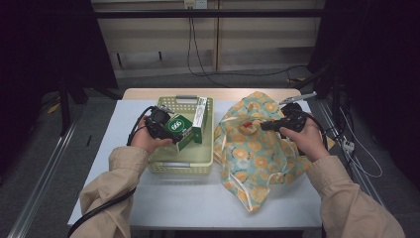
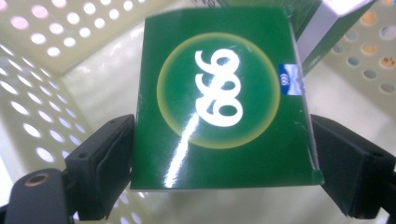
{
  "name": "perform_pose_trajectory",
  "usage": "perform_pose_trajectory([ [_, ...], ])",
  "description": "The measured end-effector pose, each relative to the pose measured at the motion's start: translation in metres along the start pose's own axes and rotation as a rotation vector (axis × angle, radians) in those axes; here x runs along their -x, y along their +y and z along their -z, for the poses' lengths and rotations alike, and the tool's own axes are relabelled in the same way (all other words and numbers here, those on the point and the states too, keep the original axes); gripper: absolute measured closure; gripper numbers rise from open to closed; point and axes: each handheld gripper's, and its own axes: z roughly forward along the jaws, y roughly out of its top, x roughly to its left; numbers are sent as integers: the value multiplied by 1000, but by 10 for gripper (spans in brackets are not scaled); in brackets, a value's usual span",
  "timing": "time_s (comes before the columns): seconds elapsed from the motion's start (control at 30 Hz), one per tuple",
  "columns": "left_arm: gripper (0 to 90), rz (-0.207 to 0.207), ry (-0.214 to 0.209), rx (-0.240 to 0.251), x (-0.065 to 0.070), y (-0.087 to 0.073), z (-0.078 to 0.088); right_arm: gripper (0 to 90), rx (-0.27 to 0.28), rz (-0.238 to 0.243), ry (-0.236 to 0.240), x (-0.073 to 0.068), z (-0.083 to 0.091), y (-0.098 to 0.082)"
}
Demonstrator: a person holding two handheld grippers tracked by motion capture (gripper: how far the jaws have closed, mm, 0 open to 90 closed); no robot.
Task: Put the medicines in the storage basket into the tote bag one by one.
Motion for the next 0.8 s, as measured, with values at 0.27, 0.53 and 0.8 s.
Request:
perform_pose_trajectory([
  [0.27,161,10,-4,9,1,-2,2,900,-1,2,-1,-3,-3,1],
  [0.53,171,32,-51,38,1,-1,17,900,2,-3,-5,-2,-1,1],
  [0.8,170,27,-53,89,6,11,52,900,16,-16,-12,1,4,0],
])
